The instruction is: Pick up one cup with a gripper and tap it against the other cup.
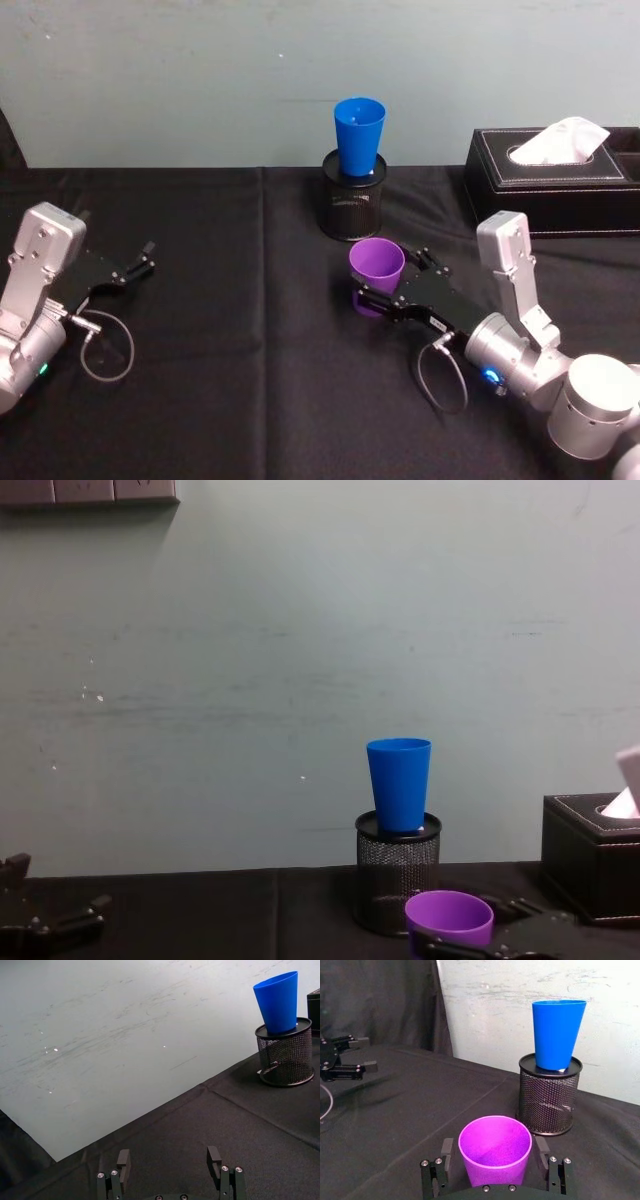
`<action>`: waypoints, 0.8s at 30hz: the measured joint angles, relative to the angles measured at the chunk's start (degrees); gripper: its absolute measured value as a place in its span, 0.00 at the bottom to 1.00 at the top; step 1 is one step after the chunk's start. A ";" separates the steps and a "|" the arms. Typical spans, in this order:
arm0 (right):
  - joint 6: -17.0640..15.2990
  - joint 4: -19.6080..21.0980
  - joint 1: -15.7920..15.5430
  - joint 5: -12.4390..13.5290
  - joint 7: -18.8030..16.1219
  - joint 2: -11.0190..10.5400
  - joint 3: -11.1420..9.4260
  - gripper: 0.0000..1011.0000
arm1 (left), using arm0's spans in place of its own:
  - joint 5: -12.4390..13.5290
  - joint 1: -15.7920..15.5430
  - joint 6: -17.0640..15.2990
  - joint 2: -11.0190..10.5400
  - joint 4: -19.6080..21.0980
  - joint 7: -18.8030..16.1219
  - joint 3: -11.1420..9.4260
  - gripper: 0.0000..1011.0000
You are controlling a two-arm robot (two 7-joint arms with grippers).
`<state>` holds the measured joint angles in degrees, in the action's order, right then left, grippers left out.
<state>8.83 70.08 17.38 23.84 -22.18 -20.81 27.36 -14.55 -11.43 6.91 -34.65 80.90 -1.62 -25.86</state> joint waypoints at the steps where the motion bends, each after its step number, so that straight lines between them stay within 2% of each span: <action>1: 0.19 -0.46 0.19 -0.05 -0.13 0.27 -0.04 0.99 | 0.00 0.00 0.00 0.00 0.00 0.00 0.00 0.99; 14: 3.74 -6.97 2.33 -1.02 -2.26 4.24 -1.07 0.99 | 0.00 0.00 0.00 0.00 0.00 0.00 0.00 0.99; 24: 4.40 -7.59 2.04 -3.03 -1.74 5.26 -1.98 0.99 | 0.00 0.00 0.00 0.00 0.00 0.00 0.00 0.99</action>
<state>13.23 62.49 19.42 20.80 -23.92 -15.55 25.39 -14.54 -11.43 6.91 -34.64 80.90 -1.62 -25.86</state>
